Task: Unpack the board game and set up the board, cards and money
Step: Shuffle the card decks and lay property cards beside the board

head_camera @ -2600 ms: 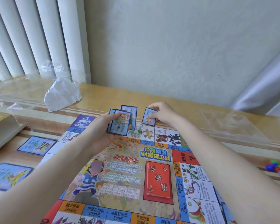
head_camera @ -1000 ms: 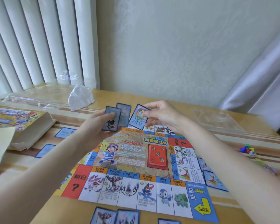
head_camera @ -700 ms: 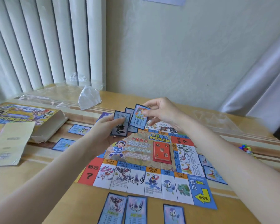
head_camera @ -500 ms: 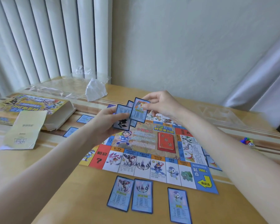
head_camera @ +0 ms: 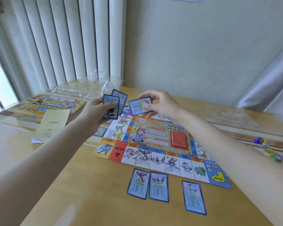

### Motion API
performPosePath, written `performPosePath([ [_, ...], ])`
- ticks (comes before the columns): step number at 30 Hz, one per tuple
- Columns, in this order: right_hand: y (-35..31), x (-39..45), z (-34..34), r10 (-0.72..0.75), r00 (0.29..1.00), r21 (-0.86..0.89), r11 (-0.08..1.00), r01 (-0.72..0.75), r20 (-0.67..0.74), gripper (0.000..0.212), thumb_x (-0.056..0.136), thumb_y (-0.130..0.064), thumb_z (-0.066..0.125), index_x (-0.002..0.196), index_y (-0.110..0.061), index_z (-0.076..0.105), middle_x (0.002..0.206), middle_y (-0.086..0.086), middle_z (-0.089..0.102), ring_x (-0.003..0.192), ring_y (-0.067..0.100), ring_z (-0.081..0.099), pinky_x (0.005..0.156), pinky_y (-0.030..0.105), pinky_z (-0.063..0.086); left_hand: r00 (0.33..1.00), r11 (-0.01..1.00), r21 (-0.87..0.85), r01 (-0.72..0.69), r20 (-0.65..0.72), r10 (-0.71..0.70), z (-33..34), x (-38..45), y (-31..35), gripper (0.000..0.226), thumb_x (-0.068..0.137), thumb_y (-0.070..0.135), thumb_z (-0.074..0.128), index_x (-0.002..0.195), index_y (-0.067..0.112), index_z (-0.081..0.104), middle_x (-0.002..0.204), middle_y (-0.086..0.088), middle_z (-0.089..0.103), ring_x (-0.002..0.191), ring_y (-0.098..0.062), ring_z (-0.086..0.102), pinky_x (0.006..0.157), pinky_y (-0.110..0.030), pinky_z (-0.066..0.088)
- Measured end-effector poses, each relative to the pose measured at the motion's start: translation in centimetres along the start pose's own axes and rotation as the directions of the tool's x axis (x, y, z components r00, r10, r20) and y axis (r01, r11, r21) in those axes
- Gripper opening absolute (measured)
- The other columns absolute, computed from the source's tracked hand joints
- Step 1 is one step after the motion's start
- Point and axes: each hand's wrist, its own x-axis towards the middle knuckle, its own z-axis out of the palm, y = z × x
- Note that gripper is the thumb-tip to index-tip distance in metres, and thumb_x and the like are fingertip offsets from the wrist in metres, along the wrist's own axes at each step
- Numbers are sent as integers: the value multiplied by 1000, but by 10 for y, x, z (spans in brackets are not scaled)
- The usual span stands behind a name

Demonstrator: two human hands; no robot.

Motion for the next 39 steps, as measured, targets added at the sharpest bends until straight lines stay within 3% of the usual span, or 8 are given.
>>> performPosePath([
  [5,1,1,-1,26,999,16,1000,-26,-30,28,88,7,55,113,-6,59,93,4,57,76,27,68,61,23,57,997,999,-34,13,-77,-16,-13,3,-1,21,88,6,59,109,9,58,93,-8,63,80,-21,61,59,-23,55],
  [13,12,4,-10,81,994,73,995,-75,-71,35,85,10,58,117,-5,54,95,8,60,71,23,68,66,25,59,994,997,-77,8,-109,-17,-10,8,-1,20,88,4,58,108,11,58,89,-6,62,80,-19,59,72,-29,52],
  [20,23,7,-12,97,995,68,993,-96,-5,36,84,11,60,116,-5,57,99,11,60,65,19,67,64,24,59,995,996,-84,27,-93,-35,-5,14,-6,19,89,4,57,107,11,58,90,-7,62,80,-19,59,69,-28,51],
  [24,24,10,-8,84,994,87,992,-90,73,38,83,10,61,115,-9,56,106,15,61,67,19,69,65,23,58,997,996,-75,55,-52,-59,-1,16,-13,12,89,4,57,95,15,60,91,-8,64,82,-21,60,79,-33,51],
  [28,25,15,-5,77,990,68,994,-86,121,35,83,8,62,110,-14,57,111,16,62,70,21,69,60,19,55,997,994,-73,77,-14,-78,5,17,-18,11,89,4,57,94,13,60,88,-8,64,76,-19,61,61,-25,54],
  [31,29,18,-5,79,989,25,996,-83,128,35,83,5,63,108,-19,57,108,12,64,77,28,69,70,30,58,997,994,-81,74,2,-74,7,19,-19,12,89,3,57,95,12,60,87,-9,64,74,-19,61,47,-17,50],
  [36,34,24,-3,87,991,27,996,-90,101,34,83,5,64,106,-18,58,104,11,64,78,29,70,82,46,54,998,996,-77,41,-49,-45,5,26,-17,16,89,4,57,104,11,59,88,-6,64,77,-19,60,72,-29,53],
  [39,37,26,-1,80,995,53,995,-83,56,34,83,8,62,109,-13,59,100,12,64,73,26,70,75,36,58,994,996,-83,21,-104,-30,-2,31,-15,20,89,5,57,108,11,58,89,-6,63,79,-18,59,73,-29,51],
])
